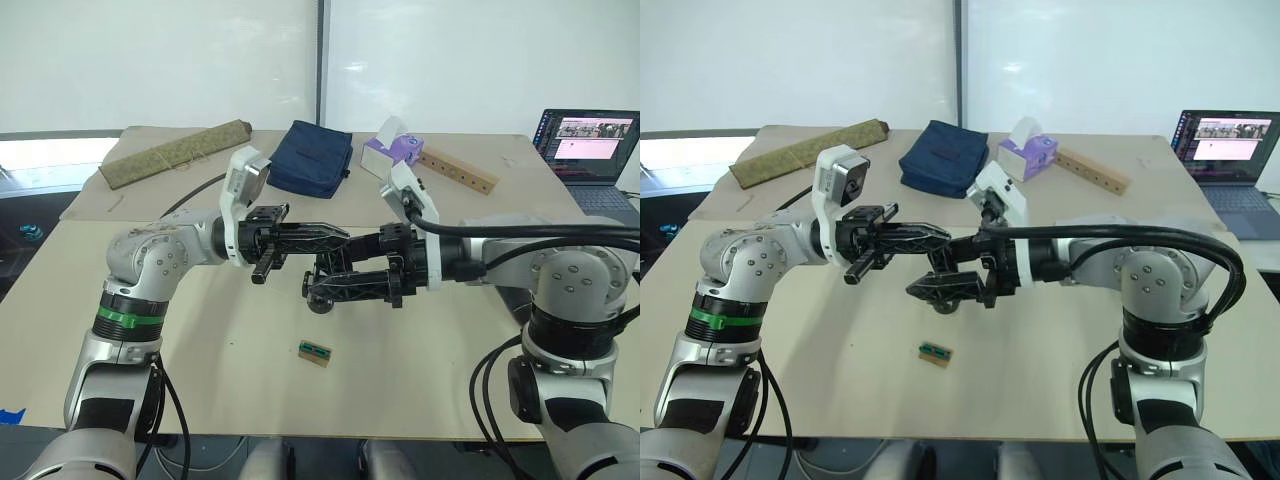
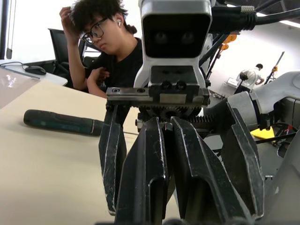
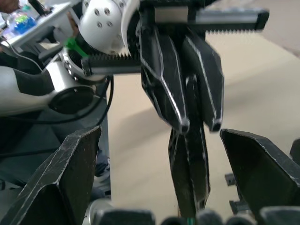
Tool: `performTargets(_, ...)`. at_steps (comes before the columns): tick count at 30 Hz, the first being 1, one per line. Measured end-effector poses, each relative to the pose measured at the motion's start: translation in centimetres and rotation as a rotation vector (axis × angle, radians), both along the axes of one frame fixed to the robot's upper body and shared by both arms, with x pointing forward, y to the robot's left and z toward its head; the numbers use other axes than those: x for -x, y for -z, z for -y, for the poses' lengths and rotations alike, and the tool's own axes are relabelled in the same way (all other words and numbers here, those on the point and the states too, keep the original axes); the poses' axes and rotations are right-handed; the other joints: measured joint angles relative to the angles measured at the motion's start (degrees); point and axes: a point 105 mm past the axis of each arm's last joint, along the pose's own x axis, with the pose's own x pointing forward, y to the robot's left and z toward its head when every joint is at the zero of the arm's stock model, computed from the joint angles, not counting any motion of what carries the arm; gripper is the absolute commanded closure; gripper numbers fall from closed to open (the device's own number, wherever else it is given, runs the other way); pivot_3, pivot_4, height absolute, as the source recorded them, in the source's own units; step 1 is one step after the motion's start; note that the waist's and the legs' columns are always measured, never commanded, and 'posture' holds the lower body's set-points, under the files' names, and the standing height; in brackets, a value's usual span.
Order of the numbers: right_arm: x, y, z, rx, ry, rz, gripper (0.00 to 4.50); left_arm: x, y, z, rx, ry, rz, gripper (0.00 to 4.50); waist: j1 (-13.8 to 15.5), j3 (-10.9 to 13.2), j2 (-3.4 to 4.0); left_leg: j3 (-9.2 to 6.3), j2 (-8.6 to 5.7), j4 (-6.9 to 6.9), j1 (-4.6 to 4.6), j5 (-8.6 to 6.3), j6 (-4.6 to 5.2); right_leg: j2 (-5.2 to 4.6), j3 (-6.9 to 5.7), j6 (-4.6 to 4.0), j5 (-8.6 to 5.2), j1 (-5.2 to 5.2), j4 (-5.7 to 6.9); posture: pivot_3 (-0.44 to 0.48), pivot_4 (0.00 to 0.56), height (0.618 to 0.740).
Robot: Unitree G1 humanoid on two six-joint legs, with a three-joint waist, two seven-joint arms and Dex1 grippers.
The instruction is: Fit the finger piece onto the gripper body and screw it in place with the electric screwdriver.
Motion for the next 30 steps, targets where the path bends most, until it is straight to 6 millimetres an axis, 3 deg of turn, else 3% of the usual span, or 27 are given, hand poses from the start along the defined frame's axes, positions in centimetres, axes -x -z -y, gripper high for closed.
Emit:
performTargets(13,0.0,0.6,0.8,0.030,0.044,-0.005,4.12,0.0,0.6,-0.2,-0.024,0.022,-0.030,4.50,-0.4,0.0,0.00,0.05,0.03,-0.01,-0.07,0.06,0.01,0.09,0.07,-0.05,-0.03,-0.35,0.46,0.000,0.150,0.740)
performTargets(19,0.2,0.7,0.8,0.039,0.032,0.038,4.12,0.3,0.6,-0.2,-0.029,0.044,-0.041,4.50,-0.4,0.0,0.00,0.05,0.03,0.00,-0.07,0.06,0.01,0.08,0.07,-0.04,-0.03,-0.33,0.45,0.000,0.150,0.740)
performTargets(23,0.2,1.6,1.3,0.021,0.052,0.054,4.12,0.5,0.5,-0.2,-0.045,0.039,-0.062,2.81,-0.3,0.0,-0.01,0.05,0.03,0.01,-0.10,0.06,0.01,0.08,0.07,-0.04,-0.03,-0.33,0.44,0.000,0.150,0.740)
performTargets(29,-0.9,2.4,2.8,-0.046,0.159,0.111,4.12,-0.2,-1.0,-3.1,-0.064,-0.070,0.109,0.04,-0.5,0.0,-0.01,0.10,0.04,-0.01,-0.02,0.06,0.01,0.14,0.10,-0.06,-0.04,-0.34,0.45,0.000,0.150,0.740)
performTargets(30,-1.2,2.6,3.4,-0.065,0.187,0.134,4.12,-0.6,-0.9,-4.0,-0.082,-0.107,0.178,0.00,-0.4,0.0,0.00,0.13,0.01,-0.03,0.01,0.07,0.01,0.15,0.10,-0.07,-0.04,-0.31,0.44,0.000,0.150,0.740)
